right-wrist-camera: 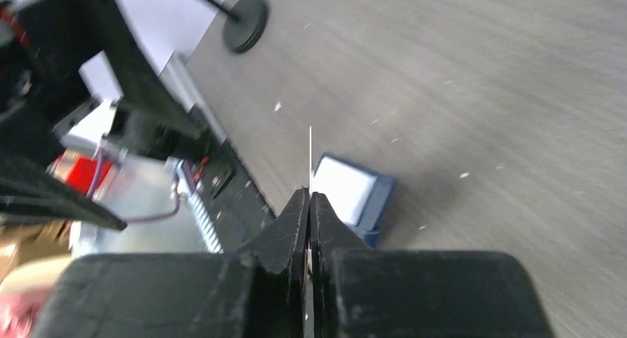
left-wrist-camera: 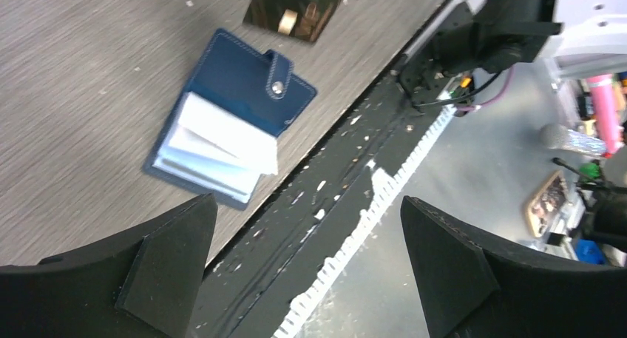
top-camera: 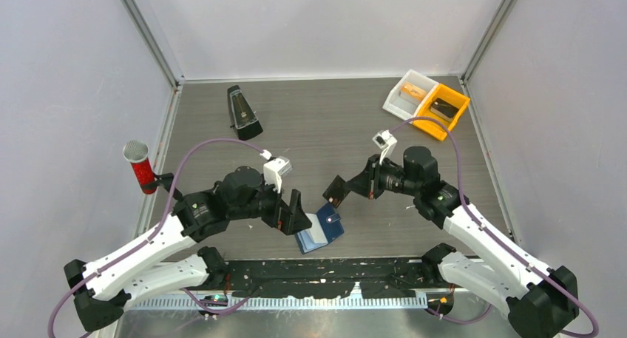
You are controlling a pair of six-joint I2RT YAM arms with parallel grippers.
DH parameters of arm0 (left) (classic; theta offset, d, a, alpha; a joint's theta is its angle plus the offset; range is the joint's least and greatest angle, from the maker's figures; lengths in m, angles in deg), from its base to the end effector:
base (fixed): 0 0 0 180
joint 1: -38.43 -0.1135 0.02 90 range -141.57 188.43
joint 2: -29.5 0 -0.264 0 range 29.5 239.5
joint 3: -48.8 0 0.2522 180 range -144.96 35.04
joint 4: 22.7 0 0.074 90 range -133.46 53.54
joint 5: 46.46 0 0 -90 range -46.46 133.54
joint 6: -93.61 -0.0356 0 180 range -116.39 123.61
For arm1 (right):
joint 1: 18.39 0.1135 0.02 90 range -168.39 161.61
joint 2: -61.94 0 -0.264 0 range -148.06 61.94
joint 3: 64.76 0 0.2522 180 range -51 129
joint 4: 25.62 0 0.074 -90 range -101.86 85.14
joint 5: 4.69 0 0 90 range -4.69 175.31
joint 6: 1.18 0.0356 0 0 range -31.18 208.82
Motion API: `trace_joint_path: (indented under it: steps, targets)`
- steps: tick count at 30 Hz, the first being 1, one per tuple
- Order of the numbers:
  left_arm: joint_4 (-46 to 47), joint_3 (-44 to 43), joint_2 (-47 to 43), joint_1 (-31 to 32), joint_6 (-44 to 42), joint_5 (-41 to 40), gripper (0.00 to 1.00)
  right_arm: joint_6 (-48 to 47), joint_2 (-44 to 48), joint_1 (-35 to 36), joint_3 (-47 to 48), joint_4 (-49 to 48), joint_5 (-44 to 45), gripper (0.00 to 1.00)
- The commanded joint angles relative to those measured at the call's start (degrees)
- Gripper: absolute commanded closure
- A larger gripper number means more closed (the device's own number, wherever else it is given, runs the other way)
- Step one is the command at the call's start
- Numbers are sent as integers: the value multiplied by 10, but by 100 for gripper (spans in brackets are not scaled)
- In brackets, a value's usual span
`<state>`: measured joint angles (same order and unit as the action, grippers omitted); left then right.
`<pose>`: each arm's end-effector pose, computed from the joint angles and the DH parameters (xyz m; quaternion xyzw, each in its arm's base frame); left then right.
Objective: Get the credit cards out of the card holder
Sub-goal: Place the credit card in the storage box.
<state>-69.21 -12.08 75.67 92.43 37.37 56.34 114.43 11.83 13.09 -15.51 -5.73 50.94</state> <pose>0.0956 -0.1450 0.3107 0.2059 0.8453 -0.4052 0.2809 0.1597 0.1213 0.2756 -0.2079 0.7765 0.4730 0.3607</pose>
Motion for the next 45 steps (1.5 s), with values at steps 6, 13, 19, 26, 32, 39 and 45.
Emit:
trace_joint_path:
  steps: [6, 13, 19, 26, 32, 39, 45]
  targets:
    - [-147, -41, -16, 1, -87, -170, 1, 30, -31, -86, 48, -42, 226, 95]
    - [-195, -59, -28, 1, -103, -208, 1, 44, -87, -224, 68, -145, 278, 95]
    - [-210, -55, -64, 1, -145, -224, 1, 35, -144, -329, 110, -182, 315, 95]
    - [-193, -26, -122, 1, -153, -254, 1, 78, -271, -421, 125, -327, 288, 95]
    - [-188, -19, -133, 1, -160, -265, 1, 79, -402, -457, 195, -399, 246, 95]
    - [-190, -23, -114, 1, -164, -260, 1, 110, -470, -491, 183, -501, 226, 95]
    - [-191, -24, -102, 1, -166, -258, 1, 106, -506, -502, 186, -527, 235, 95]
